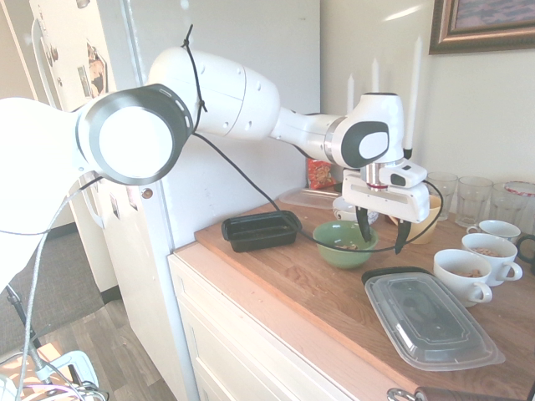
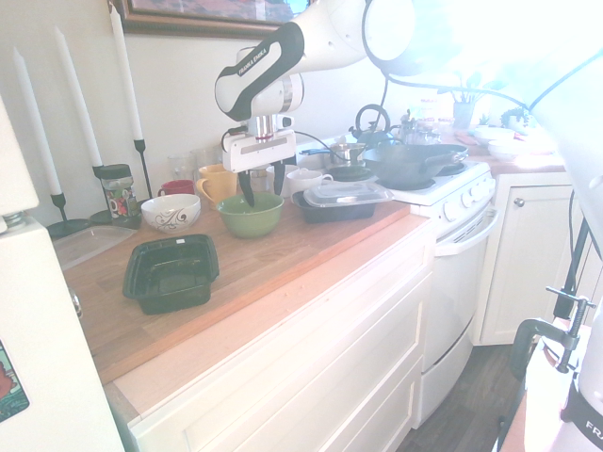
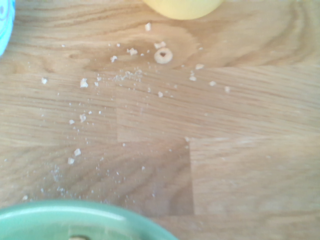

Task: Pour the cereal into the box

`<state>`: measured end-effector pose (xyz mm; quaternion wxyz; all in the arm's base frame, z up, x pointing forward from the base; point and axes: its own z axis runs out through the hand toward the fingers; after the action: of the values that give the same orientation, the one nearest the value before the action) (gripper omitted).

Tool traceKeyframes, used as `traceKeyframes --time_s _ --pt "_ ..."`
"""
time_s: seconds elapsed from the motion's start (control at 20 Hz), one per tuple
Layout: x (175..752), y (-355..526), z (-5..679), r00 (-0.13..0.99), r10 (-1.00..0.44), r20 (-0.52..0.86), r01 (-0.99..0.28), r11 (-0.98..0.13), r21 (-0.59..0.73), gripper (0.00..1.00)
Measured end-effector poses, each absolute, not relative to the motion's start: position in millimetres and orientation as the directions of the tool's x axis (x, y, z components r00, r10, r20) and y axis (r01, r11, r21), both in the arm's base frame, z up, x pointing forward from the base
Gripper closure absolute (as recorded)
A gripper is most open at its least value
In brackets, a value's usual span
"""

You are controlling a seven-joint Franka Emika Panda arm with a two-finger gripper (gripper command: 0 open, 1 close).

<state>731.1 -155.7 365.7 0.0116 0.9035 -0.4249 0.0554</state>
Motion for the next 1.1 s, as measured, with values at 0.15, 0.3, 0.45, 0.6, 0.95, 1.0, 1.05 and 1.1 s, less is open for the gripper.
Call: traceKeyframes --time_s 0.15,0.3,0.45,0.6,0.95,1.0,1.05,1.1 --pt "731.8 -154.9 352.3 0.633 -0.769 0.092 -0.771 -0.637 -0.019 0.00" --pt "731.8 -155.4 348.2 0.629 -0.772 0.084 -0.774 -0.633 -0.021 1.00" --pt "731.5 -156.7 347.1 0.626 -0.776 0.081 -0.777 -0.629 -0.023 1.00" --pt "731.3 -157.4 346.8 0.623 -0.778 0.079 -0.779 -0.626 -0.025 1.00" --pt "729.1 -156.7 340.5 0.620 -0.782 0.064 -0.782 -0.623 -0.024 1.00" --pt "728.6 -156.2 338.8 0.620 -0.782 0.061 -0.783 -0.622 -0.024 1.00" --pt "728.0 -155.8 336.7 0.619 -0.783 0.057 -0.783 -0.621 -0.024 1.00" --pt "727.4 -155.4 334.8 0.619 -0.783 0.054 -0.784 -0.621 -0.023 1.00"
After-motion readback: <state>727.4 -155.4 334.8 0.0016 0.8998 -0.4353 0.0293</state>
